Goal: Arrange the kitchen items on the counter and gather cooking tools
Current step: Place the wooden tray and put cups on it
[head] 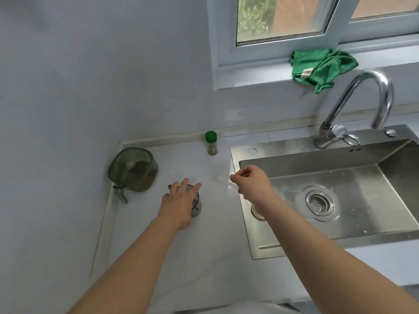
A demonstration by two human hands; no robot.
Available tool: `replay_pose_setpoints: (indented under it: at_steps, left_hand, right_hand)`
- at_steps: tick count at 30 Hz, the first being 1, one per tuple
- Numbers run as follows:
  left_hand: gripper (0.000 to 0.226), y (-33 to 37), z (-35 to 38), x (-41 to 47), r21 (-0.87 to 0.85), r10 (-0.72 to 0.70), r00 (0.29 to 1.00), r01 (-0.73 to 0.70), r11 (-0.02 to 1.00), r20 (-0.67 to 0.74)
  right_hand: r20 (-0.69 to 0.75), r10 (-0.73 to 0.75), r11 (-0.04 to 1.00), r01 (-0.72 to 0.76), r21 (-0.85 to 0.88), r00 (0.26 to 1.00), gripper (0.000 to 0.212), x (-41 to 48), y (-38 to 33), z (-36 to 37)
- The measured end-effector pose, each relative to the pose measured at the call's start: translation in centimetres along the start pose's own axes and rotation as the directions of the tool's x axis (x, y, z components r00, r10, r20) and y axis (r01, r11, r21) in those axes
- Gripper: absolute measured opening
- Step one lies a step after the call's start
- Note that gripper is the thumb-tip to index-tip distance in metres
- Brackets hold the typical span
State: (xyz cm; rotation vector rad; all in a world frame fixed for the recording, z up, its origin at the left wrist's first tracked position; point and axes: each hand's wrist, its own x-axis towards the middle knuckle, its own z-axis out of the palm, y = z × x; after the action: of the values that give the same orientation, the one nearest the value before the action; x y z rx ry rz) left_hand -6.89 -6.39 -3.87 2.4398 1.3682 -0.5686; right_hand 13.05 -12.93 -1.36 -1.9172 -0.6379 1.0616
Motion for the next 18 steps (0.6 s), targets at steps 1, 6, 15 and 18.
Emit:
replay_pose_setpoints:
  at_steps: [1, 6, 15, 18]
  left_hand:
    - [0.1, -0.1, 0.3, 0.5, -0.016, -0.002, 1.0, 0.002, 1.0, -0.015]
    - [0.086, 0.3, -0.1, 1.4, -0.079, -0.059, 0.995, 0.053, 0.995, -0.081]
    - [0.097, 2.1, -6.6, 0.4, -0.34, -0.276, 0.896, 0.154, 0.928, -0.347]
    - [0.099, 2.0, -7.2, -0.4, -0.34, -0.304, 0.884, 0.181, 0.923, -0.355]
  right_hand:
    - [0.011, 0.01, 1.0, -0.01, 0.003, 1.0, 0.015, 1.1, 0.0, 0.1]
    - [0.058, 0.057, 0.997, -0.054, -0.052, 0.997, 0.025, 6.2, -0.1, 1.2]
    - [0.135, -0.139, 0.951, 0.171, -0.257, 0.981, 0.081, 15.1, -4.1, 7.0]
    - [0.138, -0.19, 0.929, 0.224, -0.295, 0.972, 0.075, 17.2, -4.5, 8.1]
